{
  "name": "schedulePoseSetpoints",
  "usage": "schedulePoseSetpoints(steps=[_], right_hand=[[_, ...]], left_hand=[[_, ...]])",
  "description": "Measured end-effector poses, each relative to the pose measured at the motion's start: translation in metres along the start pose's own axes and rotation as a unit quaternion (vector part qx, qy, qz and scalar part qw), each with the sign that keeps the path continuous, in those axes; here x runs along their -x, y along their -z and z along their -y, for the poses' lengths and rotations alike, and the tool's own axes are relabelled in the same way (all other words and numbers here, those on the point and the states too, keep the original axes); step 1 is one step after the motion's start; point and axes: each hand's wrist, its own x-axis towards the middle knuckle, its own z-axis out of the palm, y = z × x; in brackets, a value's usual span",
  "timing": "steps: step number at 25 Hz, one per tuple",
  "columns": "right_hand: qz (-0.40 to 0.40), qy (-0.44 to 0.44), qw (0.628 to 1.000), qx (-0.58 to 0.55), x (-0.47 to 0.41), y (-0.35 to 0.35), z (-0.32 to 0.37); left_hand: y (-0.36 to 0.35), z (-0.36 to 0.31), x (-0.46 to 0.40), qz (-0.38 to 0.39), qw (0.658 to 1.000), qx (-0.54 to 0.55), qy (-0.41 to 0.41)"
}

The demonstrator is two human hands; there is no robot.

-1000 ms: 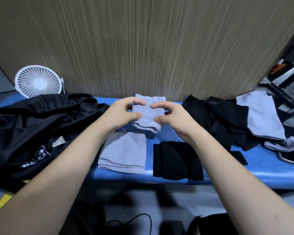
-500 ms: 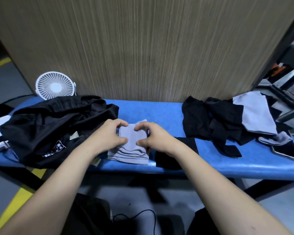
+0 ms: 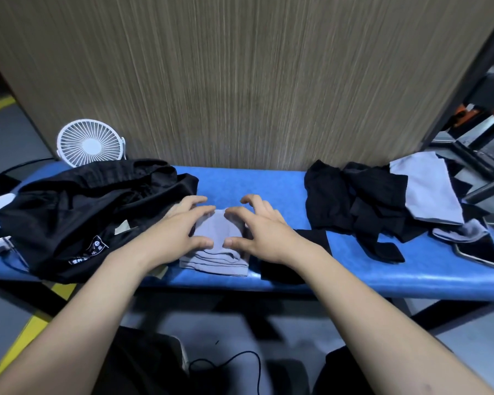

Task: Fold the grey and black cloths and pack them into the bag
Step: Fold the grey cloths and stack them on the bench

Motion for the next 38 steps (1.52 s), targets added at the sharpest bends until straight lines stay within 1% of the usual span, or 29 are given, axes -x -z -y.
schedulePoseSetpoints(steps=[2, 4, 5, 7, 9, 12, 16, 18, 21, 22, 25, 27, 30, 34, 38], right_hand=[[0.036, 0.018, 0.999, 0.010, 0.002, -0.004, -0.003], [0.093, 0.017, 0.995, 0.032, 0.005, -0.011, -0.006], [0.120, 0.009, 0.992, 0.038, 0.005, -0.014, -0.008], [0.147, -0.003, 0.988, 0.045, 0.004, -0.019, -0.010], [0.150, -0.002, 0.987, 0.060, 0.003, -0.022, -0.009], [0.145, -0.004, 0.987, 0.066, -0.002, -0.027, -0.008], [0.135, -0.005, 0.989, 0.056, -0.008, -0.024, -0.003], [0.112, 0.004, 0.991, 0.067, -0.007, -0.018, -0.003], [0.021, 0.042, 0.994, 0.095, 0.000, -0.003, -0.007], [-0.007, 0.053, 0.993, 0.102, 0.004, 0.003, -0.011], [-0.062, 0.041, 0.989, 0.126, 0.019, 0.025, -0.033], [-0.103, 0.007, 0.986, 0.134, 0.034, 0.042, -0.060], [-0.161, -0.061, 0.976, 0.134, 0.064, 0.067, -0.105], [-0.216, -0.155, 0.956, 0.128, 0.109, 0.095, -0.158], [-0.248, -0.214, 0.935, 0.134, 0.145, 0.109, -0.195]], left_hand=[[-0.003, 0.002, -0.001, 0.060, 0.998, -0.019, -0.026], [-0.008, 0.006, -0.001, 0.131, 0.990, -0.037, -0.021], [-0.010, 0.008, -0.001, 0.156, 0.987, -0.036, -0.013], [-0.013, 0.012, -0.001, 0.180, 0.983, -0.035, -0.001], [-0.017, 0.015, 0.000, 0.177, 0.982, -0.062, 0.001], [-0.021, 0.017, 0.000, 0.151, 0.983, -0.100, 0.005], [-0.015, 0.016, -0.002, 0.107, 0.990, -0.091, 0.018], [-0.011, 0.011, -0.004, 0.056, 0.993, -0.103, 0.011], [-0.006, -0.007, -0.011, -0.071, 0.986, -0.147, -0.045], [-0.004, -0.015, -0.014, -0.101, 0.982, -0.150, -0.062], [-0.001, -0.040, -0.027, -0.164, 0.974, -0.125, -0.089], [-0.007, -0.062, -0.040, -0.184, 0.970, -0.118, -0.105], [-0.027, -0.095, -0.065, -0.186, 0.965, -0.120, -0.141], [-0.061, -0.149, -0.096, -0.206, 0.951, -0.114, -0.199], [-0.093, -0.199, -0.117, -0.218, 0.939, -0.106, -0.243]])
